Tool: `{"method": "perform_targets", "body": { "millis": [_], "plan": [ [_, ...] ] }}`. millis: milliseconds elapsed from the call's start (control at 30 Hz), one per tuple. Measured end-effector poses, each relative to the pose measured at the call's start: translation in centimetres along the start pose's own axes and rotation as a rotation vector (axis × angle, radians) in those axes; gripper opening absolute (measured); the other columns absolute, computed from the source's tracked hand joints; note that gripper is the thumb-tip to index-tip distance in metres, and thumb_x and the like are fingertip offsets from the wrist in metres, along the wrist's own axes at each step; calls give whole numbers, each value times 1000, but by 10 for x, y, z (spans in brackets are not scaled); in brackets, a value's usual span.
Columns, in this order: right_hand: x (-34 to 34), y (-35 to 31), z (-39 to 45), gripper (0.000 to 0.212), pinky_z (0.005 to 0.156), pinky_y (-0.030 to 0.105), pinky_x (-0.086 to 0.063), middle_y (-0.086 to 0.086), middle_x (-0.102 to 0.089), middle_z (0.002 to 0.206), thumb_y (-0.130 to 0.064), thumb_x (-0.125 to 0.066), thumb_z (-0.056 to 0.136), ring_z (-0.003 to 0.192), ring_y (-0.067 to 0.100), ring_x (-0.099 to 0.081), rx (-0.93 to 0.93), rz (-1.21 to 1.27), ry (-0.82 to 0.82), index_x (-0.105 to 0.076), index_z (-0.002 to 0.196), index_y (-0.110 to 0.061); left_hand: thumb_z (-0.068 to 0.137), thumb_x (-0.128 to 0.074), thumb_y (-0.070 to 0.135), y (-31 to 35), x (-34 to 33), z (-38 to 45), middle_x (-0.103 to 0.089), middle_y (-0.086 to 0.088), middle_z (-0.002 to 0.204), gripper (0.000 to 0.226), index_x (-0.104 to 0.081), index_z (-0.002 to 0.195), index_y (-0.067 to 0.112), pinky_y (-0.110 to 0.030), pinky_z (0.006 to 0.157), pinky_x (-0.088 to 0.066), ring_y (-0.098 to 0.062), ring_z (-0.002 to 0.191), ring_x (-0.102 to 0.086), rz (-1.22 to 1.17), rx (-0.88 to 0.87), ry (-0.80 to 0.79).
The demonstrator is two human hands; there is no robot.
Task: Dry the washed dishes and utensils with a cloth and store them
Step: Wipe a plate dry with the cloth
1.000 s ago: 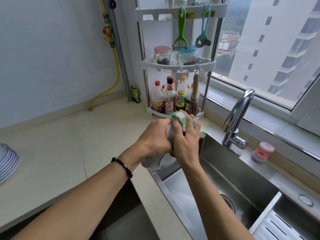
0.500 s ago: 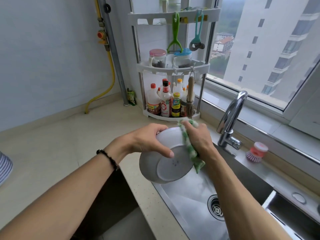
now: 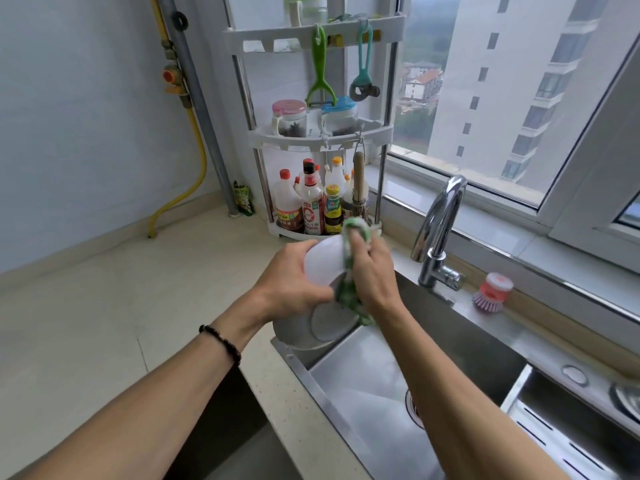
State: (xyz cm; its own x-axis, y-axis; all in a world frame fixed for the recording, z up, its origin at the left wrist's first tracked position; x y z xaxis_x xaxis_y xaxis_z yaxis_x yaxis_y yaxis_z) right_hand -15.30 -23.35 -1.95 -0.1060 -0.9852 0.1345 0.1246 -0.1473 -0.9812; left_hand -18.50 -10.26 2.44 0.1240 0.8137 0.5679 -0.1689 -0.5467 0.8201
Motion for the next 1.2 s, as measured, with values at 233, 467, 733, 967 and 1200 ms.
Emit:
{"method": "perform_targets", "body": {
  "millis": [233,467,733,967,1200],
  "plan": [
    [8,10,3,63,98,47,-50,8,-61,122,-69,-33,94,109,27,-61,-104,129,21,-58,130,-23,64,-87,3,11,8,-1,-67,5,99,53,-64,107,23,-30,71,-60,-12,89,-67,-1,-45,43],
    [0,-6,-13,67,93,44,-49,5,-52,124,-77,-42,78,110,24,-56,65,6,18,-55,132,-39,60,-88,10,12,5,-7,-69,3,98,53,-64,105,24,-35,70,-61,-20,87,-69,29,-81,11],
    [37,22,-1,44,75,35,-47,8,-67,80,-47,-50,99,77,22,-60,-329,230,99,-72,81,-14,54,-85,26,13,12,-21,-65,5,109,67,-58,114,32,-25,73,-59,-14,98,-68,-218,-29,-112],
    [5,-43,-2,45,45,31,-43,0,-59,50,-37,-60,95,43,17,-51,117,-289,-134,-62,58,-10,68,-83,-1,23,-16,-9,-73,-7,101,47,-65,108,14,-35,78,-61,-21,88,-72,45,62,-326],
    [2,-23,-18,23,71,37,-50,7,-61,91,-50,-49,98,81,22,-59,161,-76,-71,-60,91,-31,63,-86,2,10,-11,-14,-73,-1,89,39,-69,95,16,-35,72,-60,-20,83,-72,37,14,-125]
  ]
}}
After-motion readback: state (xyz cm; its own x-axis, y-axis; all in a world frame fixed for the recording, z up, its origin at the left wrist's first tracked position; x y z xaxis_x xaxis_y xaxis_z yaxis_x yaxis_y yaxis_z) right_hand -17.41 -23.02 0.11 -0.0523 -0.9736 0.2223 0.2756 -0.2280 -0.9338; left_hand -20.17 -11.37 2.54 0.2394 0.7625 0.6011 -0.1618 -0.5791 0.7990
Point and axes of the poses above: each hand's wrist, its own z-axis towards the middle knuckle, its own x-axis out of the back of the hand, y = z × x, the point moved 10 cm from there along z, towards the middle knuckle
